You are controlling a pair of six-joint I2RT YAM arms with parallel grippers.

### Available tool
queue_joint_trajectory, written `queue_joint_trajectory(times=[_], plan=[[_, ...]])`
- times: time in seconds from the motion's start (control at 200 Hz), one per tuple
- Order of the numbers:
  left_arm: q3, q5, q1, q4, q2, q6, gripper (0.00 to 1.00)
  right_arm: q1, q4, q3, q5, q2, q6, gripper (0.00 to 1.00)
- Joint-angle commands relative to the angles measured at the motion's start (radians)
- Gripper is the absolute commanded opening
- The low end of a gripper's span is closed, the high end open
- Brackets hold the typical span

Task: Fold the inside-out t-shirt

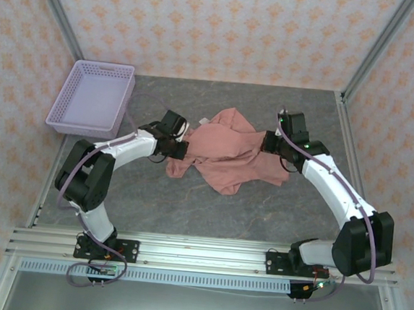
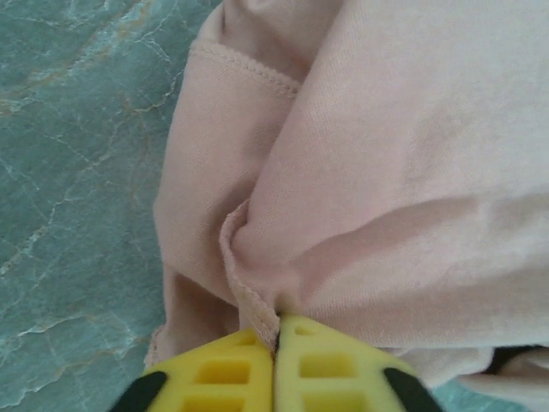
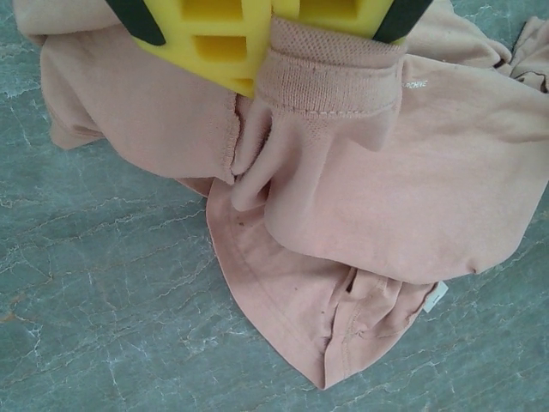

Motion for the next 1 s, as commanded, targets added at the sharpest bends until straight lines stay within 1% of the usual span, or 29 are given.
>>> queue_joint_trajectory(times=[0.0, 0.14, 0.235, 0.325, 0.405, 0.54, 0.67, 0.805, 0.881, 0.996], plan=[[0.027, 0.04, 0.021, 0.043, -0.097, -0.028, 0.0, -0.006, 0.04, 0.082, 0.028, -0.047, 0.0, 0.0], [-0.005, -0.025, 0.031, 0.117, -0.356, -0.095, 0.0, -0.006, 0.042, 0.187, 0.074, -0.136, -0.063, 0.0], [0.012, -0.069, 0.024, 0.147, -0.544, -0.12, 0.0, -0.005, 0.053, 0.258, 0.086, -0.249, -0.116, 0.0], [0.08, -0.134, -0.011, 0.131, -0.684, -0.092, 0.0, 0.005, 0.054, 0.329, 0.082, -0.327, -0.149, 0.0], [0.173, -0.183, -0.048, 0.083, -0.753, -0.034, 0.0, 0.025, 0.021, 0.411, 0.074, -0.364, -0.178, 0.0], [0.35, -0.22, -0.082, -0.019, -0.803, 0.017, 0.0, 0.055, -0.036, 0.554, 0.047, -0.398, -0.205, 0.0], [0.477, -0.223, -0.088, -0.046, -0.846, 0.024, 0.0, 0.058, -0.062, 0.676, 0.015, -0.418, -0.2, 0.0], [0.632, -0.238, -0.088, -0.114, -0.813, 0.038, 0.0, 0.059, -0.094, 0.791, 0.016, -0.401, -0.202, 0.0], [0.698, -0.307, -0.087, -0.164, -0.761, 0.058, 0.0, 0.059, -0.106, 0.824, 0.048, -0.382, -0.212, 0.0], [0.747, -0.421, -0.086, -0.204, -0.665, 0.091, 0.0, 0.059, -0.11, 0.825, 0.133, -0.332, -0.241, 0.0]])
